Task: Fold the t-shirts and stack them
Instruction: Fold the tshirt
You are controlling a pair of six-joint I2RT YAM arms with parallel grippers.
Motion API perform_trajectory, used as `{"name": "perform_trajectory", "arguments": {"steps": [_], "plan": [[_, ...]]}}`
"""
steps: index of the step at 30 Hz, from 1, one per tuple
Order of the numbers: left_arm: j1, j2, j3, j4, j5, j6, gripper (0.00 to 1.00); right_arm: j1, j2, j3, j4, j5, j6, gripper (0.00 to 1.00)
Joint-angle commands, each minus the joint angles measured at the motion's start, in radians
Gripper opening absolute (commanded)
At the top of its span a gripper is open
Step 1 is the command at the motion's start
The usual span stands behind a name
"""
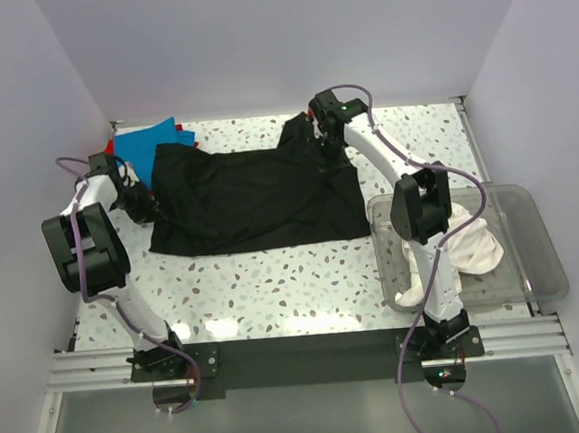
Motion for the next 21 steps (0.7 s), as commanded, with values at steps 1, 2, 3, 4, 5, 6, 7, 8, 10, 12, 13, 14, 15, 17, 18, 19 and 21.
{"name": "perform_trajectory", "arguments": {"steps": [1, 2, 3, 4, 5, 6, 7, 8, 10, 12, 13, 14, 15, 17, 18, 19, 21], "plan": [[0.009, 0.038, 0.070, -0.012, 0.025, 0.028, 0.00, -0.018, 0.023, 0.081, -0.061, 0.021, -0.033, 0.00], [0.011, 0.048, 0.077, -0.015, 0.022, 0.028, 0.00, -0.020, 0.028, 0.089, -0.063, 0.021, -0.035, 0.00], [0.011, 0.060, 0.087, -0.018, 0.019, 0.025, 0.00, -0.021, 0.034, 0.096, -0.067, 0.022, -0.035, 0.00], [0.011, 0.066, 0.090, -0.017, 0.019, 0.025, 0.00, -0.026, 0.035, 0.110, -0.070, 0.024, -0.036, 0.00], [0.011, 0.071, 0.093, -0.018, 0.019, 0.025, 0.00, -0.027, 0.040, 0.118, -0.071, 0.024, -0.037, 0.00], [0.012, 0.081, 0.101, -0.020, 0.024, 0.023, 0.00, -0.030, 0.043, 0.125, -0.074, 0.022, -0.038, 0.00], [0.011, 0.086, 0.106, -0.023, 0.022, 0.025, 0.00, -0.032, 0.052, 0.142, -0.080, 0.022, -0.040, 0.00], [0.012, 0.089, 0.110, -0.023, 0.022, 0.025, 0.00, -0.034, 0.055, 0.151, -0.081, 0.022, -0.041, 0.00], [0.012, 0.100, 0.119, -0.031, 0.018, 0.026, 0.00, -0.035, 0.066, 0.173, -0.089, 0.022, -0.043, 0.00], [0.014, 0.111, 0.129, -0.034, 0.015, 0.026, 0.00, -0.035, 0.071, 0.187, -0.090, 0.022, -0.046, 0.00], [0.017, 0.112, 0.130, -0.034, 0.015, 0.026, 0.00, -0.038, 0.077, 0.191, -0.092, 0.024, -0.044, 0.00], [0.015, 0.117, 0.133, -0.034, 0.013, 0.026, 0.00, -0.040, 0.078, 0.191, -0.094, 0.027, -0.047, 0.00], [0.017, 0.120, 0.136, -0.037, 0.015, 0.026, 0.00, -0.041, 0.085, 0.196, -0.094, 0.028, -0.049, 0.00], [0.020, 0.129, 0.144, -0.038, 0.016, 0.026, 0.00, -0.044, 0.100, 0.199, -0.094, 0.028, -0.050, 0.00], [0.020, 0.131, 0.146, -0.041, 0.015, 0.026, 0.00, -0.046, 0.104, 0.202, -0.095, 0.028, -0.052, 0.00], [0.021, 0.132, 0.147, -0.043, 0.015, 0.026, 0.00, -0.049, 0.111, 0.204, -0.098, 0.028, -0.052, 0.00], [0.023, 0.131, 0.152, -0.045, 0.012, 0.025, 0.00, -0.052, 0.124, 0.210, -0.098, 0.045, -0.056, 0.00]]}}
